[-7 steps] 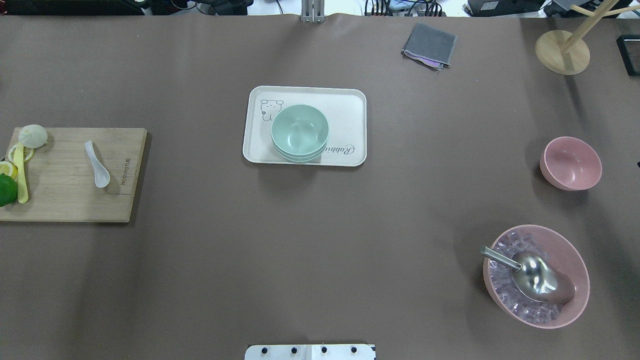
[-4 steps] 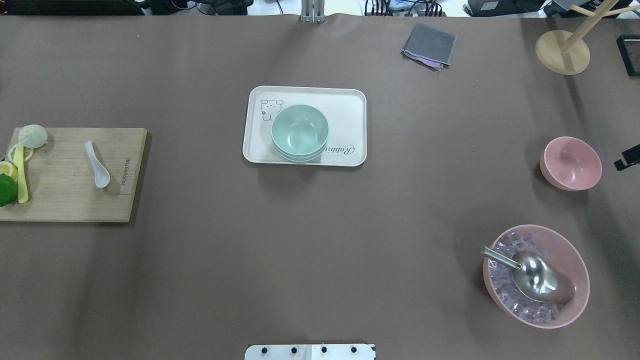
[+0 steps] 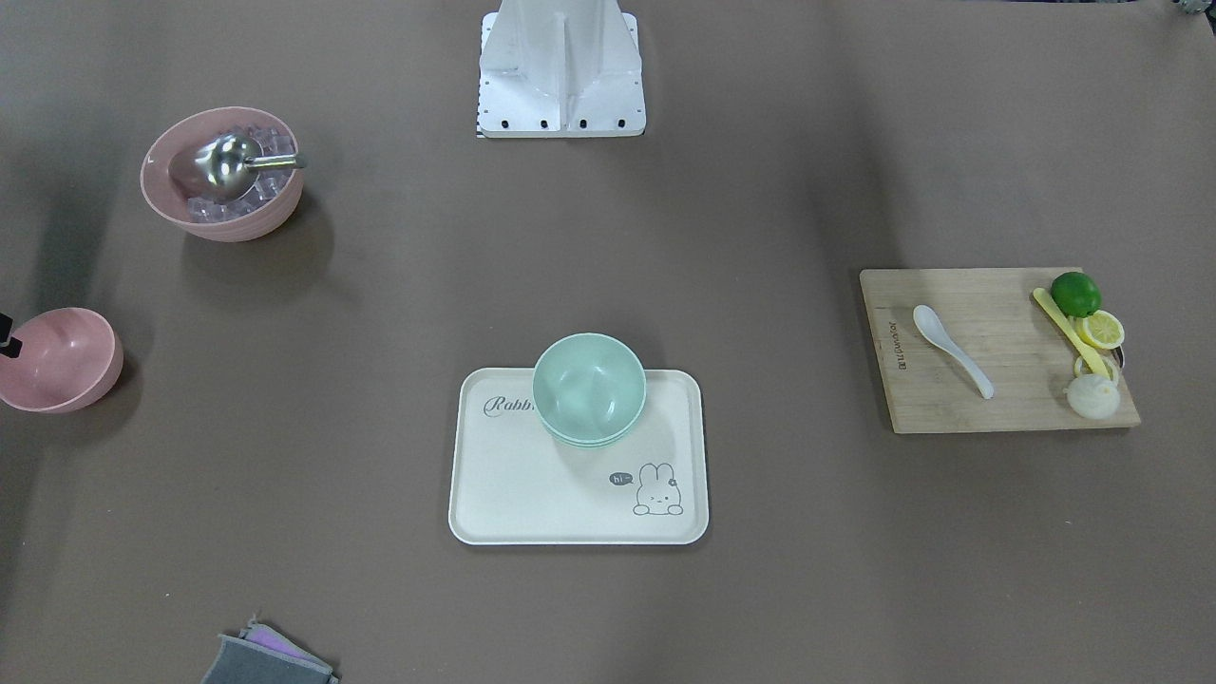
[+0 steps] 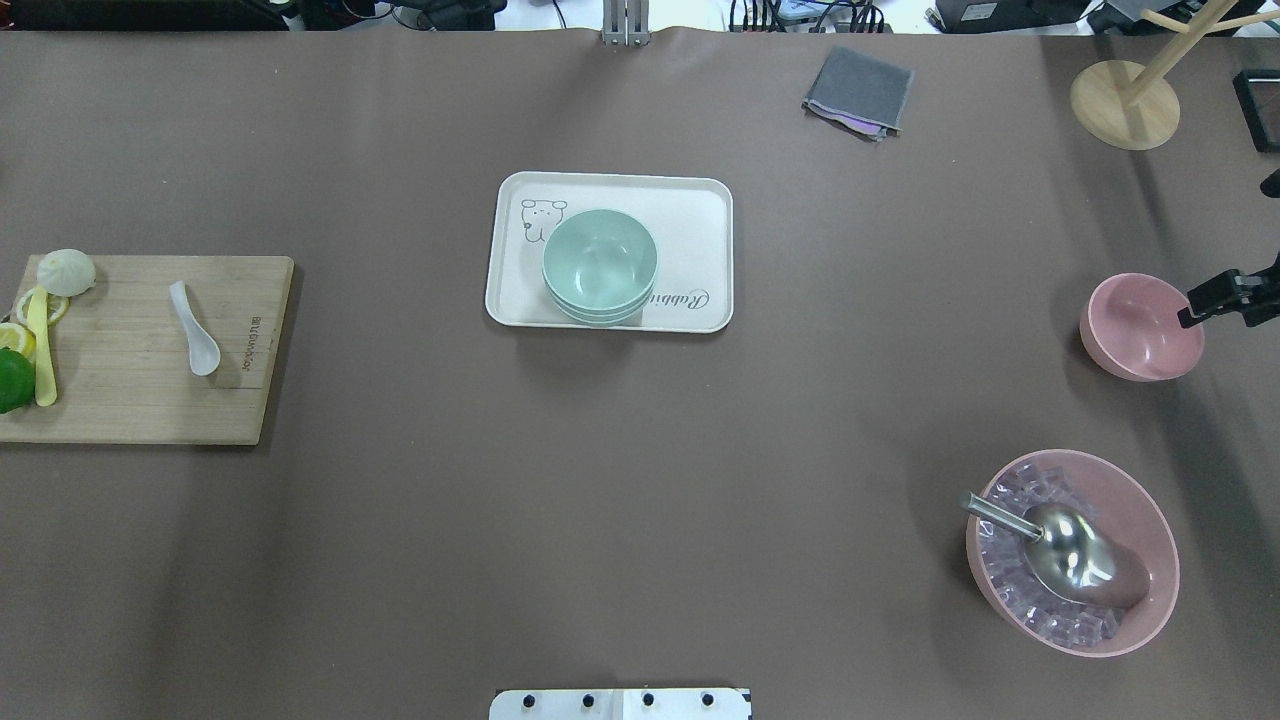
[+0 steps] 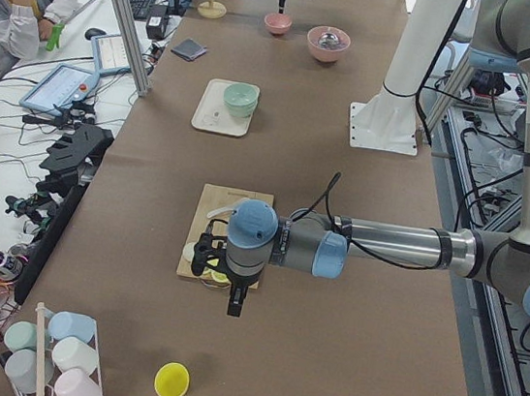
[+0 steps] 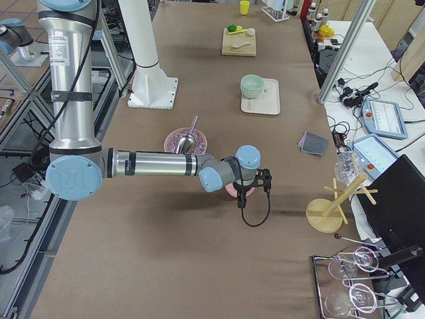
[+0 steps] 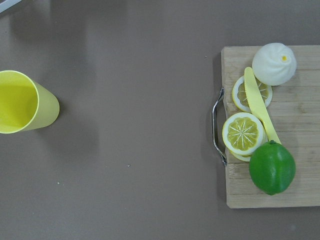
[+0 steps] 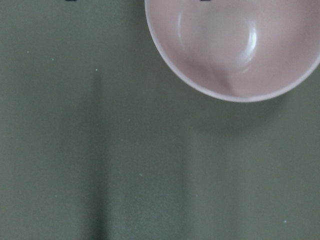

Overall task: Stack pink bowl on green and place spoon
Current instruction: 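Lower the right gripper onto the pink bowl rim and grasp it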

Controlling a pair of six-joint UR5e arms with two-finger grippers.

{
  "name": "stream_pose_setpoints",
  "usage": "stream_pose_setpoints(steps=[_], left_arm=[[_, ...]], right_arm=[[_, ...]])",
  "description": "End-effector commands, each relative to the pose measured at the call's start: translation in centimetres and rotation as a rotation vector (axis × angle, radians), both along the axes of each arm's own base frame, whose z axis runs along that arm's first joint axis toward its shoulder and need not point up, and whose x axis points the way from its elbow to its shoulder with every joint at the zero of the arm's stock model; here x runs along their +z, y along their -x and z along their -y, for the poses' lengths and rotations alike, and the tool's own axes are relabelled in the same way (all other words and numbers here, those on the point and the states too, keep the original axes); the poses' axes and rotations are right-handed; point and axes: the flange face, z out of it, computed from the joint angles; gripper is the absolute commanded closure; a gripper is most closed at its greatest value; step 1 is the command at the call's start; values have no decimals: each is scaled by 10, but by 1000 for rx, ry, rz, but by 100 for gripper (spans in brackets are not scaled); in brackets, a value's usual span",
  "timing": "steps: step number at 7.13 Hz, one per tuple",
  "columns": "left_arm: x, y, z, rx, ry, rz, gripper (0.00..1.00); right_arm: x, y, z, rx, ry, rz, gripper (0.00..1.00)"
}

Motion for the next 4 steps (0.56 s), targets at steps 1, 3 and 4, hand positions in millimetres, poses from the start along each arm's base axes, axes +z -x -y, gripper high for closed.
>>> stream_pose_setpoints(steps=[1,3,4], left_arm=[[-3,0,1,0,-5,0,2],[-5,0,1,0,-8,0,2],[-4,0,1,-1,-4,-2,2]], right_arm=[[5,10,16,2,20,-1,37],[6,22,13,-1,45,1,55],[5,25,12,-3,47,2,79]])
